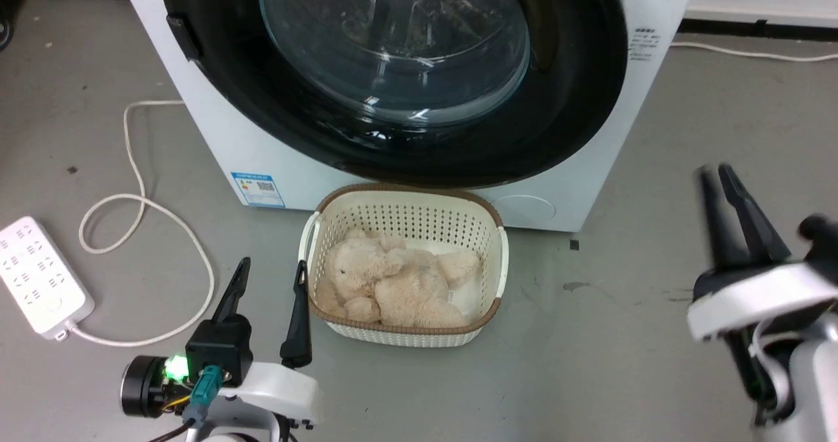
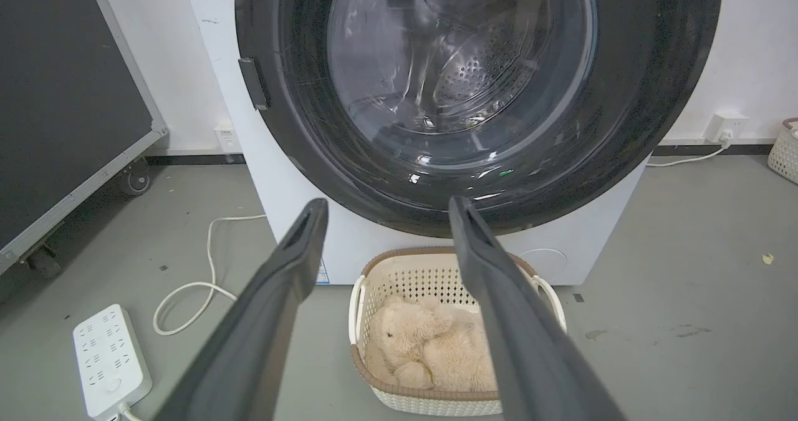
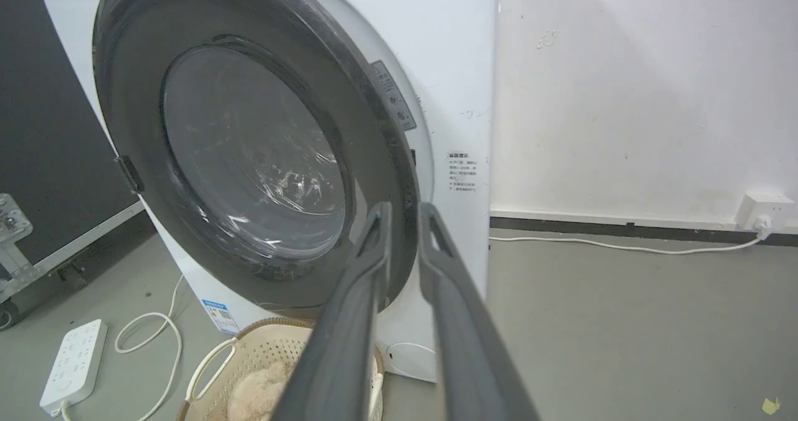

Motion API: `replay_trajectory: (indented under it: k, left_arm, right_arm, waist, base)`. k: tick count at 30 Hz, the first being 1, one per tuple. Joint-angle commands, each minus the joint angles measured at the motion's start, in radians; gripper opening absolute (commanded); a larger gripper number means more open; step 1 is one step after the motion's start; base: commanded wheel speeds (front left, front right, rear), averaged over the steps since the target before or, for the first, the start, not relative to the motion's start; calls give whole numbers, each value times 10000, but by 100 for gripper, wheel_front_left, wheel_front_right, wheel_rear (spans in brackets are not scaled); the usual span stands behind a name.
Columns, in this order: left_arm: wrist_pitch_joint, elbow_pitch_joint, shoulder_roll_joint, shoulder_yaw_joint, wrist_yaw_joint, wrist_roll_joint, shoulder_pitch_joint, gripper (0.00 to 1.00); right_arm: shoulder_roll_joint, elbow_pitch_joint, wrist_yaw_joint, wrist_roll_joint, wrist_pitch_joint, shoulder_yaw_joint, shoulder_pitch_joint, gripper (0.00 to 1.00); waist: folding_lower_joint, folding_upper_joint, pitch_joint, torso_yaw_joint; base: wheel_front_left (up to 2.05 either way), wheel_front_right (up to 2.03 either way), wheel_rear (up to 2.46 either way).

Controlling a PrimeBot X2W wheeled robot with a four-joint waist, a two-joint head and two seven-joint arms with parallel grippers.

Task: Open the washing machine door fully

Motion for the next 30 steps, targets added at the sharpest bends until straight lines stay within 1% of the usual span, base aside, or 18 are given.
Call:
replay_trajectory:
  k: [1, 13, 19, 30]
  left_arm:
    - [-122, -88, 2, -59, 54, 15, -233, 100]
    - [-373, -245, 3, -340, 199, 30, -469, 100]
    - [-498, -315, 32, -427, 294, 34, -577, 100]
    - [-728, -458, 45, -679, 461, 55, -806, 100]
  right_arm:
    - [-115, 131, 2, 378, 70, -110, -434, 0]
    - [-170, 1383, 3, 2399, 989, -917, -2312, 0]
    - [-105, 2478, 3, 3320, 1600, -1398, -3426, 0]
    - [-342, 4193, 4, 4536, 2877, -1966, -5345, 0]
  waist:
    - [-1, -1, 112, 60]
    - [-1, -1, 703, 337]
    - [-1, -1, 1005, 441]
    - [-1, -1, 1586, 734]
  base:
    - [0, 0, 0]
    - [0, 0, 0]
    - [0, 0, 0]
    - [0, 0, 0]
